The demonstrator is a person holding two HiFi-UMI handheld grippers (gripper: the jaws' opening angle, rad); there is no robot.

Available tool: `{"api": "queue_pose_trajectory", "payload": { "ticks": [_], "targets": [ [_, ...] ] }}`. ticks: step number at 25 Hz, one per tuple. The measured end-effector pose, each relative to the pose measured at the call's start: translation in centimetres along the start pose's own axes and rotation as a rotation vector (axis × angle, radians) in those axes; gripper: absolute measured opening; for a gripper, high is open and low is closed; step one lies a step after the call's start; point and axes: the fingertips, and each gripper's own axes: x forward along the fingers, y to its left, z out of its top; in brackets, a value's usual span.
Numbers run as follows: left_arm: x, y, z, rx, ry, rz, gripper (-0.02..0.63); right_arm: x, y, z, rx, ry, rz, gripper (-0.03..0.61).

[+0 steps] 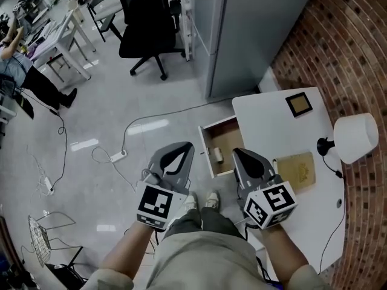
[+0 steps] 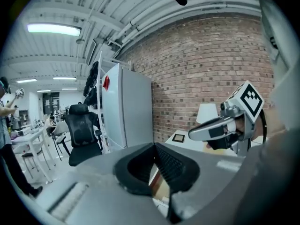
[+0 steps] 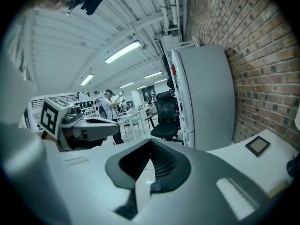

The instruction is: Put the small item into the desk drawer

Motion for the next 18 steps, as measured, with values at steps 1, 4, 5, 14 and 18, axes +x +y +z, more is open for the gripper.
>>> {"api": "queue_pose_trajectory", "payload": {
  "ticks": [1,4,5,14,18],
  "targets": [
    [-0.5,-0.2,1.0,0.003,-0.015,0.000,0.003,-0.5,0.4,1.0,-0.014,-0.018,0.004,0.005],
    [-1.9,-0.5,3.9,-0.008,-0.068,0.023,0.003,-2.1,1.5,3.7,-0.048,-0.066,0.019,0.005],
    [-2.5,-0.5,4.8,-0.004,-0.090,0.035,0.003,-2.7,1.9,4.4,-0.053,-0.080,0.026,0.005],
    [-6.1,0.1,9.2,0.037,-0.182,0.117,0.003,-7.4,3.8,10.2,-0.033,-0.219,0.054,0.003],
    [-7.0,0.0,9.2,0.039,-0.173,0.119,0.003,-8.3,4.5,11.3,-0.048,-0.260,0.059,0.003]
  ]
}}
